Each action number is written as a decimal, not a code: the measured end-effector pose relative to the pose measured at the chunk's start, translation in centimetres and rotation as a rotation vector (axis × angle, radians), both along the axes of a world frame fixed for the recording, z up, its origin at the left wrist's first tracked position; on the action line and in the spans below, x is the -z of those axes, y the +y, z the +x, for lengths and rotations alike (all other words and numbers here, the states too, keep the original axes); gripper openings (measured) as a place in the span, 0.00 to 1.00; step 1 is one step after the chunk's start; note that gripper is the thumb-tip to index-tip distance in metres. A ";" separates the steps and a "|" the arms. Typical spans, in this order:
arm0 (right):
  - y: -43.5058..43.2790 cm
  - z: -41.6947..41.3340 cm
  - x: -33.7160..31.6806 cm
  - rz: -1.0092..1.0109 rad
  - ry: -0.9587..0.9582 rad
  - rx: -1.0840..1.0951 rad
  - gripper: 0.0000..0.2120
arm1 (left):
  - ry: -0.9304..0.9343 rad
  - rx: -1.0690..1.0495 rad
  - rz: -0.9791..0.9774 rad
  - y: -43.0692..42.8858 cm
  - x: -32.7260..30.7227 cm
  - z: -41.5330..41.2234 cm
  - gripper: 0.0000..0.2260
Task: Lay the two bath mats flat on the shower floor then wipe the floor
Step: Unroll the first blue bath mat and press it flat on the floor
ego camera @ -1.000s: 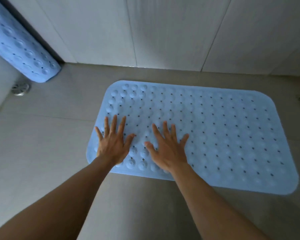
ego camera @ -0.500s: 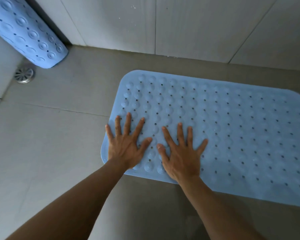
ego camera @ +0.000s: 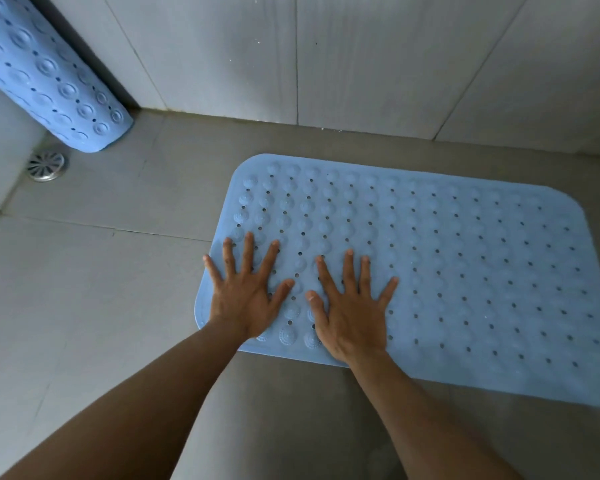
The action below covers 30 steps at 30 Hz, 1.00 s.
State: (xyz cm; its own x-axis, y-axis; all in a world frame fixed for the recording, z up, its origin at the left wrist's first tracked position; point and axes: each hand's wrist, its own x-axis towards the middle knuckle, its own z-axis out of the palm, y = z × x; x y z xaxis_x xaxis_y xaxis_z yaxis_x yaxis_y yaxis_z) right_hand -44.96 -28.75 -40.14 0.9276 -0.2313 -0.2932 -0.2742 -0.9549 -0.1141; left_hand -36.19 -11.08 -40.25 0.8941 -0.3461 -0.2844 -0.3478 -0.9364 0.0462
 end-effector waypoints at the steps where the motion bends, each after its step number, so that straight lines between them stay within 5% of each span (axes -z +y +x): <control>1: 0.0 0.0 -0.1 0.012 0.010 0.002 0.31 | 0.017 -0.004 0.021 -0.1 -0.1 0.0 0.34; 9: -4.8 -2.8 -2.2 0.388 -0.154 0.003 0.28 | 0.033 -0.055 -0.087 -7.3 -2.6 -2.6 0.26; 19: -22.7 -11.1 -0.9 -0.004 0.014 0.163 0.31 | 0.035 0.267 -0.158 -22.2 -1.2 -9.6 0.26; 30: -27.3 -13.6 0.1 -0.018 -0.023 0.192 0.36 | 0.052 0.087 -0.088 -27.6 -0.2 -11.9 0.35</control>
State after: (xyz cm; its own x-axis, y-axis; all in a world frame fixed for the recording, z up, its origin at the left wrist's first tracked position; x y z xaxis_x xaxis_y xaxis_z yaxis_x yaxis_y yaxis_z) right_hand -58.59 -56.09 -40.22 0.8722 -0.4101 -0.2667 -0.4494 -0.8870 -0.1059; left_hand -48.13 -38.68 -40.06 0.8445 -0.4473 -0.2946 -0.4224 -0.8944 0.1470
